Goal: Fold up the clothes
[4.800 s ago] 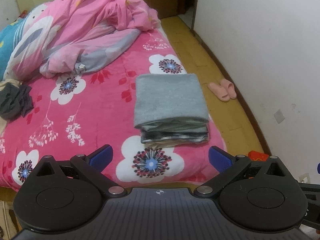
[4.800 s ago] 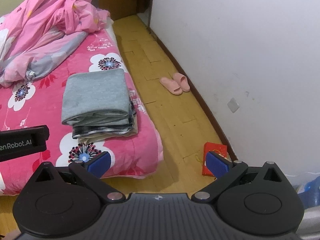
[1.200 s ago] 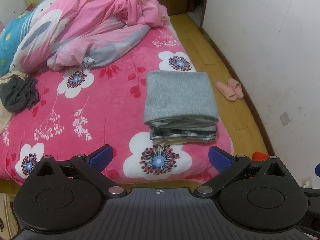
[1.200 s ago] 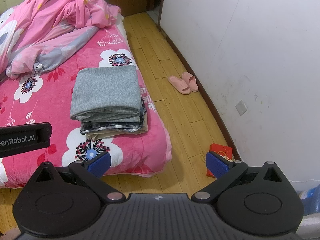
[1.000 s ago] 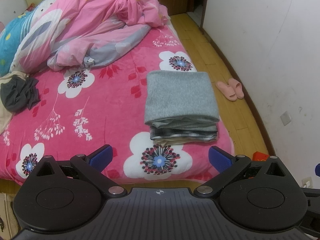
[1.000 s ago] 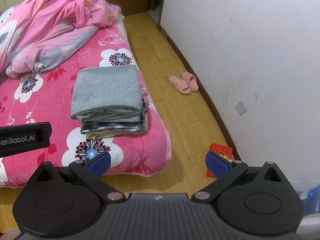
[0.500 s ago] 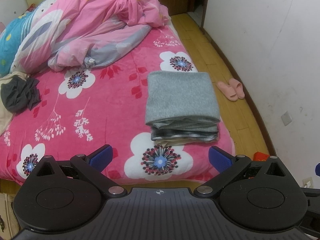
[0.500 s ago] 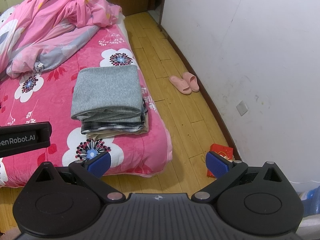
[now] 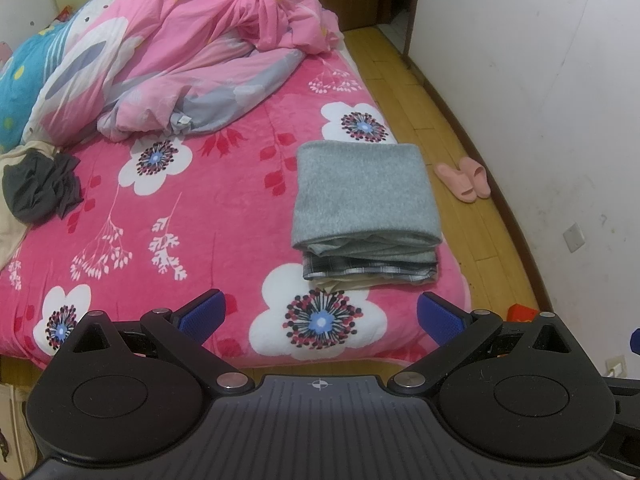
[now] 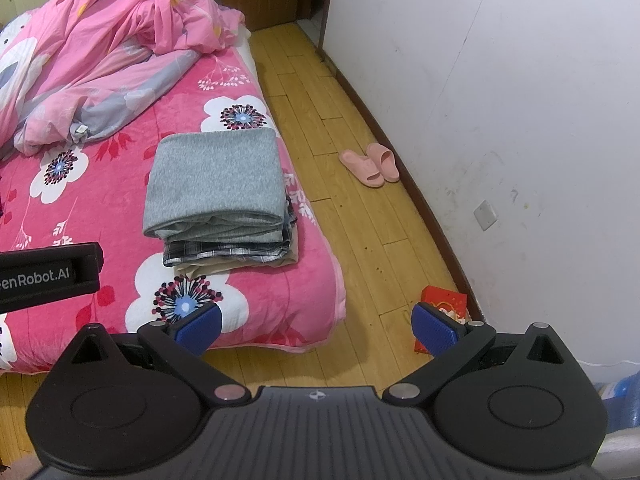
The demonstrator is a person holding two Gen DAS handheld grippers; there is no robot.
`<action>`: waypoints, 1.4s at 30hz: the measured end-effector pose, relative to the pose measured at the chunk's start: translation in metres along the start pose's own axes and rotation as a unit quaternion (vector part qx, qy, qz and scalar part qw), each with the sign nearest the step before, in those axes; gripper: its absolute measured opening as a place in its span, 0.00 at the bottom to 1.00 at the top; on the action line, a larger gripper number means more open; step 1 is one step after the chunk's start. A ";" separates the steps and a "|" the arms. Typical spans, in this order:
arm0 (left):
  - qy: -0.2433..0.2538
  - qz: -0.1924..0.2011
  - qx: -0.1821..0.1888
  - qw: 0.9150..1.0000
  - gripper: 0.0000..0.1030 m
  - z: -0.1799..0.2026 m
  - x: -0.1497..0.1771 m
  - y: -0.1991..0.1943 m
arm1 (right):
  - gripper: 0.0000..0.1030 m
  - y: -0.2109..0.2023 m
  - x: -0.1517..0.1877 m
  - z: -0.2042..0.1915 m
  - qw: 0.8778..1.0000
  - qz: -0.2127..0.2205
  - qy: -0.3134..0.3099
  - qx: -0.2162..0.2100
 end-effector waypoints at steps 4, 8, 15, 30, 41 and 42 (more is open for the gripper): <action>0.000 -0.001 0.000 1.000 1.00 0.000 0.001 0.000 | 1.00 -0.001 0.001 0.000 1.000 0.000 0.000 0.000; 0.000 -0.001 0.001 1.000 1.00 0.000 0.002 0.000 | 1.00 -0.001 0.002 0.000 1.000 -0.001 0.001 0.001; 0.000 -0.001 0.001 1.000 1.00 0.000 0.002 -0.001 | 1.00 -0.001 0.002 0.000 1.000 -0.001 0.000 0.001; -0.002 -0.003 0.002 1.000 1.00 0.000 0.003 -0.001 | 1.00 -0.001 0.004 -0.001 1.000 -0.002 0.001 0.001; -0.001 -0.001 0.002 1.000 1.00 -0.002 0.002 -0.001 | 1.00 -0.001 0.003 -0.001 1.000 0.000 -0.002 0.002; -0.001 0.000 0.002 1.000 1.00 -0.002 0.002 -0.001 | 1.00 -0.001 0.003 -0.002 1.000 0.000 -0.002 0.002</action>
Point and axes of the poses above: each gripper's, at about its wrist camera, not at the fingertips, and y roughly the way its jaws point, z to its right, x to its underside, the point moved 9 cm from there along y, roughly the way its jaws point, and after that the axes turned 8 degrees about -y, right-handed, at the moved point
